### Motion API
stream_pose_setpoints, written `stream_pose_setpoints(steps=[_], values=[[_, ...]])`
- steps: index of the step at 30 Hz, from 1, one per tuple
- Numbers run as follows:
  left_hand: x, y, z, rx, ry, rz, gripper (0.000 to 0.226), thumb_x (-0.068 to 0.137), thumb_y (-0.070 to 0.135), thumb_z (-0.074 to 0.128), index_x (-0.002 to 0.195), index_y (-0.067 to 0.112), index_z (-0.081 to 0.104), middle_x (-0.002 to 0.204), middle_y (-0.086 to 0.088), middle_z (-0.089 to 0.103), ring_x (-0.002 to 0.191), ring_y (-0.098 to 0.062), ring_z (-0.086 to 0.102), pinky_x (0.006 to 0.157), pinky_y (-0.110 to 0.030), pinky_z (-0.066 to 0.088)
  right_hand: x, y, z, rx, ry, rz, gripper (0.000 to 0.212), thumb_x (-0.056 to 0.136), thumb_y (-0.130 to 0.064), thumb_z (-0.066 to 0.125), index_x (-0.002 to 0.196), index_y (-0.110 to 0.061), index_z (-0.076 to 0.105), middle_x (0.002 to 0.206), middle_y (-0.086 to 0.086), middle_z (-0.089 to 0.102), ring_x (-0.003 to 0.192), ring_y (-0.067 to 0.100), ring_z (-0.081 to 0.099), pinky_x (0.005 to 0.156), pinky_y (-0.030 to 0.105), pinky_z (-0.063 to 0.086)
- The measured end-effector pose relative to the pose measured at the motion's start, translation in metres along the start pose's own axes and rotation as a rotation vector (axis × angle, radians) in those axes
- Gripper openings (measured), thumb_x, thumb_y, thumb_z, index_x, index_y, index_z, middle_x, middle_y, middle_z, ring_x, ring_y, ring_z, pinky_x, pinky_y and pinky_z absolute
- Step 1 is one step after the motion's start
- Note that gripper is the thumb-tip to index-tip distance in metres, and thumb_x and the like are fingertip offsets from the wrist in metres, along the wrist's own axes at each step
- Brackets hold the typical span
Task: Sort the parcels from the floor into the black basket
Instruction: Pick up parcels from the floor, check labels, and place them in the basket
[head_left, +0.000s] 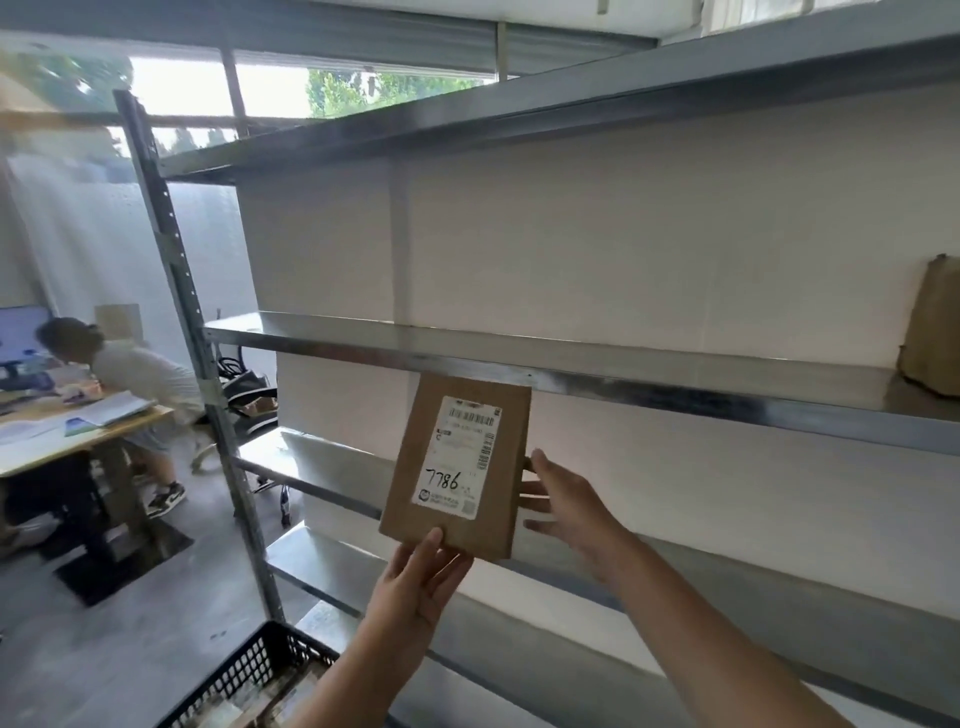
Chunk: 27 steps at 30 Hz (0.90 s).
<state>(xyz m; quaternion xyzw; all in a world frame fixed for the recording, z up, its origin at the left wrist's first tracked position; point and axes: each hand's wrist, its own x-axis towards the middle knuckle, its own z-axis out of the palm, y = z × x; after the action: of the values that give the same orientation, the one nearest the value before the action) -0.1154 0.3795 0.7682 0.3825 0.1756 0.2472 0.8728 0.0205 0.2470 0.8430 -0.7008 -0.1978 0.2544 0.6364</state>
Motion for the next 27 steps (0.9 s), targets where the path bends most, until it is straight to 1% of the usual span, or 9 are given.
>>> stream_pose_setpoints(steps=[2, 5, 8, 11, 14, 17, 20, 25, 27], values=[[0.002, 0.001, 0.004, 0.010, 0.021, 0.037, 0.046, 0.089, 0.015, 0.062, 0.132, 0.005, 0.053, 0.120, -0.023, 0.067, 0.114, -0.035, 0.065, 0.090, -0.038, 0.056, 0.000, 0.006, 0.016, 0.033, -0.088, -0.031, 0.039, 0.096, -0.057, 0.044, 0.126, -0.036, 0.058, 0.117, -0.005, 0.068, 0.110, 0.020, 0.065, 0.095, 0.044, 0.054], [0.000, 0.005, 0.001, 0.110, 0.066, 0.067, 0.038, 0.091, 0.017, 0.064, 0.126, 0.004, 0.056, 0.113, -0.024, 0.070, 0.106, -0.034, 0.069, 0.086, -0.036, 0.059, 0.001, 0.009, 0.030, 0.116, -0.079, -0.107, 0.025, 0.099, -0.038, 0.054, 0.124, -0.043, 0.060, 0.107, -0.008, 0.073, 0.094, 0.013, 0.072, 0.076, 0.033, 0.060], [0.003, 0.017, -0.011, 0.219, 0.186, 0.098, 0.044, 0.089, 0.026, 0.069, 0.124, 0.003, 0.056, 0.114, -0.020, 0.070, 0.104, -0.034, 0.069, 0.087, -0.041, 0.059, 0.002, 0.007, 0.038, 0.074, -0.093, -0.154, 0.029, 0.100, -0.030, 0.054, 0.125, -0.045, 0.058, 0.105, -0.007, 0.073, 0.089, 0.008, 0.071, 0.066, 0.023, 0.058], [0.011, 0.045, -0.029, 0.200, 0.346, 0.187, 0.037, 0.099, 0.037, 0.054, 0.126, 0.011, 0.054, 0.123, -0.011, 0.064, 0.116, -0.029, 0.060, 0.089, -0.047, 0.053, 0.008, 0.003, 0.048, 0.036, -0.086, -0.201, 0.035, 0.101, -0.028, 0.052, 0.134, -0.041, 0.054, 0.107, -0.015, 0.070, 0.088, -0.003, 0.068, 0.069, 0.016, 0.056], [0.011, 0.081, -0.045, 0.220, 0.318, 0.273, 0.034, 0.103, 0.028, 0.041, 0.125, 0.009, 0.060, 0.126, -0.005, 0.067, 0.121, -0.022, 0.059, 0.097, -0.042, 0.047, 0.016, -0.003, 0.068, -0.001, -0.103, -0.215, 0.040, 0.101, -0.030, 0.052, 0.141, -0.035, 0.050, 0.111, -0.018, 0.067, 0.092, -0.005, 0.066, 0.072, 0.012, 0.053], [0.006, 0.109, -0.064, 0.239, 0.257, 0.288, 0.029, 0.102, 0.017, 0.045, 0.120, 0.004, 0.064, 0.118, -0.008, 0.071, 0.114, -0.024, 0.065, 0.103, -0.041, 0.046, 0.020, -0.007, 0.098, -0.002, -0.128, -0.216, 0.043, 0.102, -0.031, 0.050, 0.144, -0.038, 0.044, 0.118, -0.013, 0.067, 0.098, -0.003, 0.063, 0.073, 0.013, 0.053], [0.002, 0.131, -0.090, 0.264, 0.263, 0.324, 0.030, 0.101, 0.012, 0.044, 0.123, 0.004, 0.064, 0.120, -0.008, 0.070, 0.117, -0.023, 0.063, 0.106, -0.038, 0.045, 0.028, -0.012, 0.135, 0.009, -0.146, -0.207, 0.042, 0.103, -0.029, 0.049, 0.144, -0.036, 0.046, 0.112, -0.016, 0.067, 0.096, -0.001, 0.064, 0.070, 0.014, 0.055], [-0.012, 0.164, -0.142, 0.308, 0.355, 0.379, 0.030, 0.103, 0.024, 0.043, 0.120, 0.018, 0.067, 0.122, 0.003, 0.070, 0.119, -0.015, 0.062, 0.105, -0.042, 0.047, 0.041, -0.023, 0.209, -0.039, -0.226, -0.200, 0.038, 0.102, -0.021, 0.050, 0.139, -0.028, 0.055, 0.112, -0.012, 0.069, 0.097, 0.006, 0.066, 0.081, 0.026, 0.058], [-0.020, 0.180, -0.167, 0.340, 0.409, 0.391, 0.032, 0.104, 0.027, 0.041, 0.125, 0.021, 0.065, 0.124, 0.006, 0.069, 0.122, -0.013, 0.059, 0.104, -0.042, 0.048, 0.046, -0.029, 0.244, -0.070, -0.262, -0.193, 0.036, 0.101, -0.016, 0.051, 0.135, -0.026, 0.057, 0.103, -0.013, 0.070, 0.090, 0.005, 0.066, 0.072, 0.022, 0.056]])
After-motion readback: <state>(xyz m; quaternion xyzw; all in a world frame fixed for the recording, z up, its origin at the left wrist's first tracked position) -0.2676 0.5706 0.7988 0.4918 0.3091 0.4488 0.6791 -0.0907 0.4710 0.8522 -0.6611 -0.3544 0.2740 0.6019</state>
